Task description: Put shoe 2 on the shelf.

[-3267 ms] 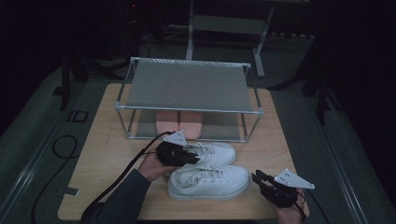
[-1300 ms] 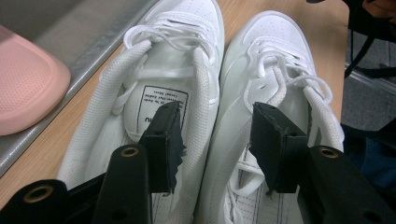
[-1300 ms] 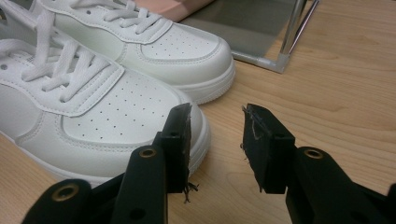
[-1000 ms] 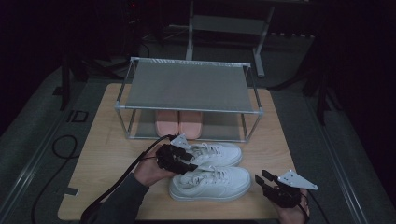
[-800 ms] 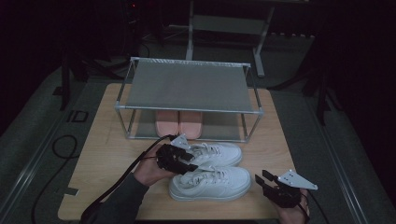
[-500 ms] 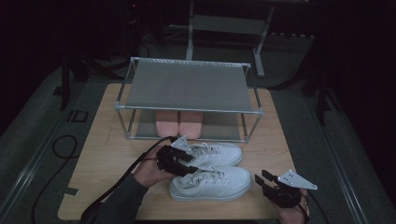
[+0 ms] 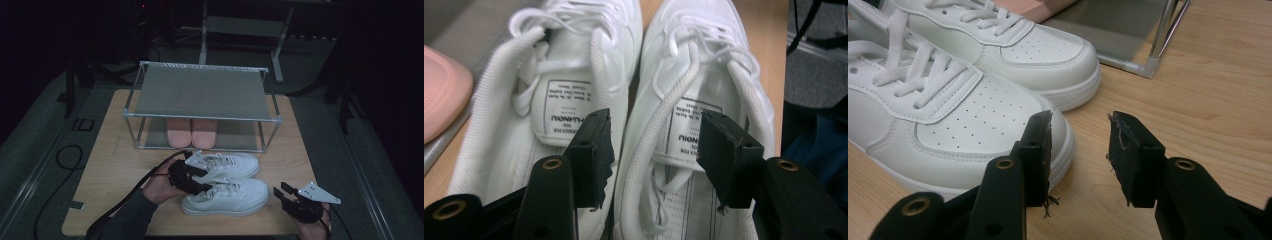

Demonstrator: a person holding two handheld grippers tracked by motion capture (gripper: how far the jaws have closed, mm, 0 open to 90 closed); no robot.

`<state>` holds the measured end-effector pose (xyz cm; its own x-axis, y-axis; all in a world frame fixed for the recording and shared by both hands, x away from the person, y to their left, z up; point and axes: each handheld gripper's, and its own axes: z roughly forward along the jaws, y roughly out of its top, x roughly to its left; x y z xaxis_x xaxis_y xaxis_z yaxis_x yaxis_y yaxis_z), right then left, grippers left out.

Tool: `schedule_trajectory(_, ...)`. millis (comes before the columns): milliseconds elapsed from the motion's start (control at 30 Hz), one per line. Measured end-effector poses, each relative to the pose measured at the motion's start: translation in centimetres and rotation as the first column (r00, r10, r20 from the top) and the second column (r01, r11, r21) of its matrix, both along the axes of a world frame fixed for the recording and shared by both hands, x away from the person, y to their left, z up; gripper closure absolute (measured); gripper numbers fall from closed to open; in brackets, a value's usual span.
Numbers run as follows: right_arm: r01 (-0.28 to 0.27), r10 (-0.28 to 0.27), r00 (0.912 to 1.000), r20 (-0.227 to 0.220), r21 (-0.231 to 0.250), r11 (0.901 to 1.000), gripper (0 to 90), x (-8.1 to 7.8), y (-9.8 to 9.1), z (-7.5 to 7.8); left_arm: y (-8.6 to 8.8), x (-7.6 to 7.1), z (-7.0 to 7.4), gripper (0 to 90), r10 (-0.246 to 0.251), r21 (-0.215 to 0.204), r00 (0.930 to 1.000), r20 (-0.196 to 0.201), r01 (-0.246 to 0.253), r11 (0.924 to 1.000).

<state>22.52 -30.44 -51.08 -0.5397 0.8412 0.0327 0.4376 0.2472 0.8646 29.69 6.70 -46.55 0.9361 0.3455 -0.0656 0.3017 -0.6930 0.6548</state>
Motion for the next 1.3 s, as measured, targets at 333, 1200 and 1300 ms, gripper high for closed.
schedule_trajectory(333,-0.002,0.002,1.0,0.002,0.003,1.0,60.5,0.0,0.0,0.0,0.0,0.1,-0.1,47.1,-0.011,-0.004,0.9999,-0.003,0.011,0.9999)
schedule_trajectory(1200,-0.005,0.005,1.0,-0.001,0.004,1.0,60.3,0.0,0.1,-0.1,-1.0,1.9,-1.2,43.9,0.031,-0.041,0.9987,-0.042,-0.032,0.9986)
schedule_trajectory(1300,-0.006,0.006,1.0,-0.001,0.003,1.0,60.2,0.1,0.1,-0.2,-1.2,2.0,-1.1,44.8,0.027,-0.04,0.9987,-0.042,-0.029,0.9988)
